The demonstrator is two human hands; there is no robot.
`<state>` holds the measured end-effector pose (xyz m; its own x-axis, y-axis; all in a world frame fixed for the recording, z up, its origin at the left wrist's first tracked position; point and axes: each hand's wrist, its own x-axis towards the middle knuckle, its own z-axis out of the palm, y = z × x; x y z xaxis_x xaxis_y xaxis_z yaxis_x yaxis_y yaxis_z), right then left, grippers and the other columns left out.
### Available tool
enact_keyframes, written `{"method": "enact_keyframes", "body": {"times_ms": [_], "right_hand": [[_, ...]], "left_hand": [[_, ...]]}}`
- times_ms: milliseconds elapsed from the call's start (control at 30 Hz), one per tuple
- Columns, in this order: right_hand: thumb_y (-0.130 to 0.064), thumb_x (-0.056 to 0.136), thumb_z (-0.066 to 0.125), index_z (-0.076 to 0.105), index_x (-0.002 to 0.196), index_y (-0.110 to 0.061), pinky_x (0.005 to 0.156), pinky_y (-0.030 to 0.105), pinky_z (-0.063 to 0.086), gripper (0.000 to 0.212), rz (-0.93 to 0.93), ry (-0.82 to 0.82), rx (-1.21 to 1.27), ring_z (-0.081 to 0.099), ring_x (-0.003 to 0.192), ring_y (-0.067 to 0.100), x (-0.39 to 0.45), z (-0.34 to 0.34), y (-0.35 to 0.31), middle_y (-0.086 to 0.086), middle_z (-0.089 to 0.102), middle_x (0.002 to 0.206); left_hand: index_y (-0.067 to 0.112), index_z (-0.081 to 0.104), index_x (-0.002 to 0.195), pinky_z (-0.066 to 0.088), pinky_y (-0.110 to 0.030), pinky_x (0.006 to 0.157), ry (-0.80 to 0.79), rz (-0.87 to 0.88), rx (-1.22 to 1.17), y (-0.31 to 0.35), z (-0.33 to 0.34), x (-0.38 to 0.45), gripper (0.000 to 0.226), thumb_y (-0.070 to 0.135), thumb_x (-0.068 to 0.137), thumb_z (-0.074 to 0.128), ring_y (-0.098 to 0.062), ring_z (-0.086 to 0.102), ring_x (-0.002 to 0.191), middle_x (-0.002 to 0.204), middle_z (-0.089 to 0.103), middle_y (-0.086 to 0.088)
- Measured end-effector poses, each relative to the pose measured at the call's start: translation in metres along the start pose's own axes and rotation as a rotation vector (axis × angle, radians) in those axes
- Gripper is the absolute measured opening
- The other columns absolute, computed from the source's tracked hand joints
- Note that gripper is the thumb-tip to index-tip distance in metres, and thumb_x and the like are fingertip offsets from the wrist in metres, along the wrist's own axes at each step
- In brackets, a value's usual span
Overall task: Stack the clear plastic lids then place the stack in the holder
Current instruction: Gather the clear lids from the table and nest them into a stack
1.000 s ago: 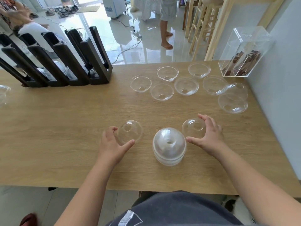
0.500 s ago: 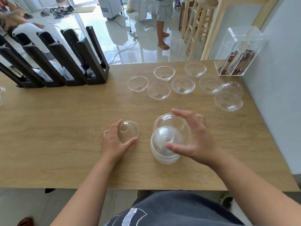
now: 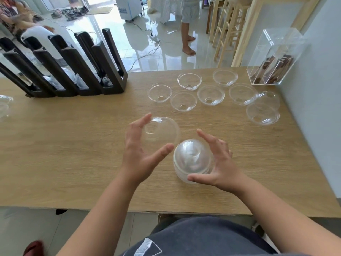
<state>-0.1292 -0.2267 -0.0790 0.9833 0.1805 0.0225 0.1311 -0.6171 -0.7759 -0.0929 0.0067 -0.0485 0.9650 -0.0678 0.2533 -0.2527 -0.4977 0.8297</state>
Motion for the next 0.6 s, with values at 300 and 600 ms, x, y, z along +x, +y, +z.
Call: {"method": "enact_keyframes", "body": {"times_ms": [300, 600], "right_hand": [[-0.042, 0.068, 0.045, 0.025, 0.135, -0.061, 0.113, 0.057, 0.019, 0.072, 0.105, 0.197, 0.138, 0.023, 0.135, 0.019, -0.013, -0.035, 0.034, -0.032, 0.032, 0.140], [-0.052, 0.073, 0.044, 0.038, 0.137, -0.042, 0.104, 0.037, 0.019, 0.065, 0.143, 0.373, -0.102, 0.028, 0.127, 0.020, 0.003, -0.066, 0.069, -0.017, 0.040, 0.133]], "left_hand": [[0.045, 0.039, 0.136, 0.037, -0.045, 0.108, -0.286, -0.002, 0.138, -0.004, 0.051, -0.022, 0.086, 0.065, 0.061, 0.075, -0.010, 0.035, 0.128, 0.132, 0.037, 0.019], [0.046, 0.040, 0.134, 0.030, -0.029, 0.103, -0.308, 0.055, 0.231, 0.003, 0.059, -0.017, 0.084, 0.061, 0.059, 0.076, -0.010, 0.033, 0.125, 0.132, 0.036, 0.016]]}}
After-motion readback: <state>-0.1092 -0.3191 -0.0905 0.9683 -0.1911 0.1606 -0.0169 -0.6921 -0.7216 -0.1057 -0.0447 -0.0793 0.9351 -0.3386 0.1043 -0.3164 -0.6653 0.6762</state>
